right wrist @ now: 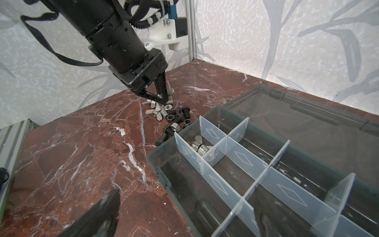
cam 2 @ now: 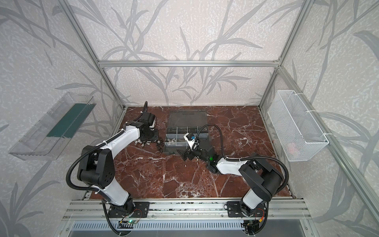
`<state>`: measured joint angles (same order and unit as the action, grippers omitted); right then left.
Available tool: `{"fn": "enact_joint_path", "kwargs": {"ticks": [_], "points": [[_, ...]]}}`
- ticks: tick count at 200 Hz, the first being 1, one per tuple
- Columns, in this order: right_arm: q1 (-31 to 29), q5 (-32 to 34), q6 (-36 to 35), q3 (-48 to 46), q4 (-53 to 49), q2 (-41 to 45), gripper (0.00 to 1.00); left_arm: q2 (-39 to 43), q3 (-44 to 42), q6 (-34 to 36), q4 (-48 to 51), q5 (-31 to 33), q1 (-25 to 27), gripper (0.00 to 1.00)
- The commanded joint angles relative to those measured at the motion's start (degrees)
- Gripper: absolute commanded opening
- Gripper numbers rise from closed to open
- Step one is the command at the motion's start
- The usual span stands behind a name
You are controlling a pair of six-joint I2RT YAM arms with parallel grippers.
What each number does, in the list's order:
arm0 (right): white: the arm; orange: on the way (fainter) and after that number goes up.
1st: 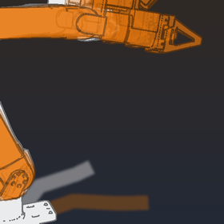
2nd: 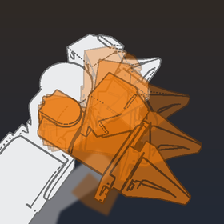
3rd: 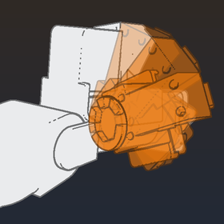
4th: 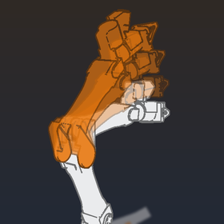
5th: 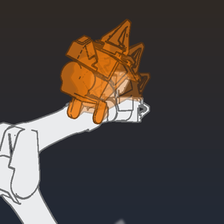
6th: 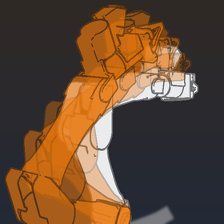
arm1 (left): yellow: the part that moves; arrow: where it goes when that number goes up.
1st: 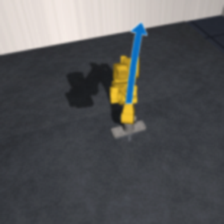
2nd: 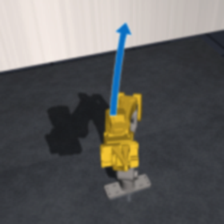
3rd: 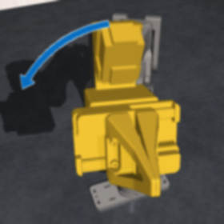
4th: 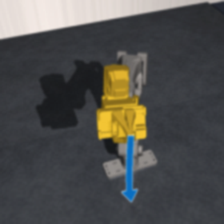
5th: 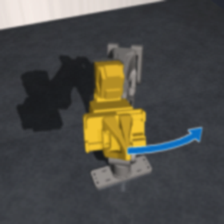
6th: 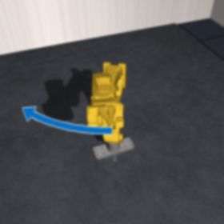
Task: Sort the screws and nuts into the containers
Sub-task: 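Lift the wing nut with the left gripper off the pile, then carry the wing nut with the left gripper over the same compartment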
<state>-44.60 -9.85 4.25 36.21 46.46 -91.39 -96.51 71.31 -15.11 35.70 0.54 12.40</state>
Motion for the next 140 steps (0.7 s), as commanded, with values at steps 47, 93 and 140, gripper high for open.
{"fn": "enact_joint_path", "kwargs": {"ticks": [47, 93, 140], "points": [[-0.5, 1.5, -1.5, -0.6, 1.9, 0.9, 0.99, -3.6, 6.5, -1.7, -2.4, -12.1, 3.2, 0.13], [-0.5, 1.7, -1.8, -0.3, 1.3, 0.0, 0.99, -5.6, 6.1, -2.5, -4.4, -14.6, 4.9, 0.13], [-0.5, 1.9, -1.8, -0.3, 1.4, -0.2, 0.99, -6.3, 4.8, -1.7, -5.6, -13.7, 7.2, 0.14]]}}
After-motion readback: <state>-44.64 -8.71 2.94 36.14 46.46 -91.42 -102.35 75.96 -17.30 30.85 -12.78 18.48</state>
